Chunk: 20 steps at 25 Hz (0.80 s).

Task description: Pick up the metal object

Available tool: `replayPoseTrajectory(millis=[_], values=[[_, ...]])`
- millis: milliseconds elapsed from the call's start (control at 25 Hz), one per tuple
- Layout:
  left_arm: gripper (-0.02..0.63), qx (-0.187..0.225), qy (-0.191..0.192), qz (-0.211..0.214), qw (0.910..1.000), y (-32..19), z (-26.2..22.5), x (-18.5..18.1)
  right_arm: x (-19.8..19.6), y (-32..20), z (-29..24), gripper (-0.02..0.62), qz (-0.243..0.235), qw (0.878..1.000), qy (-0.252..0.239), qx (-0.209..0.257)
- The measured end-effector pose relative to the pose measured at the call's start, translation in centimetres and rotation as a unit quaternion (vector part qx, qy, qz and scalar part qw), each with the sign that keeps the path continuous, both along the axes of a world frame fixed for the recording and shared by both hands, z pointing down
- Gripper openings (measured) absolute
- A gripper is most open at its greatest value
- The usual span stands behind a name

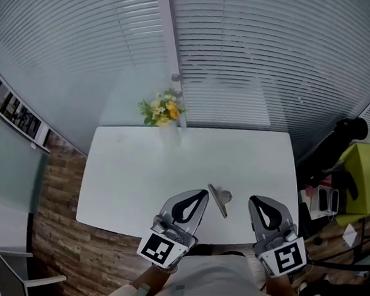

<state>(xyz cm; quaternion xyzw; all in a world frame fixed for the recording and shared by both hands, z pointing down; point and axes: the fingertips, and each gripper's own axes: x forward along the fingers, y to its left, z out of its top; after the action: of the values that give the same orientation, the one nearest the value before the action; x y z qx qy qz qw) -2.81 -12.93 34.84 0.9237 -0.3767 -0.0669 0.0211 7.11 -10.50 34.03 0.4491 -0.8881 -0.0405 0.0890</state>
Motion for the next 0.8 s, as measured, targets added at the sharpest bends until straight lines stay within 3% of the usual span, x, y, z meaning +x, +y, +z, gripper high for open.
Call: replayPoseTrajectory(millis=[800], values=[[0.002, -0.007, -0.005, 0.023, 0.9997, -3.7, 1.1, 0.2, -0.3, -3.6, 0.9, 0.005, 0.011, 1.000, 0.001, -0.001]])
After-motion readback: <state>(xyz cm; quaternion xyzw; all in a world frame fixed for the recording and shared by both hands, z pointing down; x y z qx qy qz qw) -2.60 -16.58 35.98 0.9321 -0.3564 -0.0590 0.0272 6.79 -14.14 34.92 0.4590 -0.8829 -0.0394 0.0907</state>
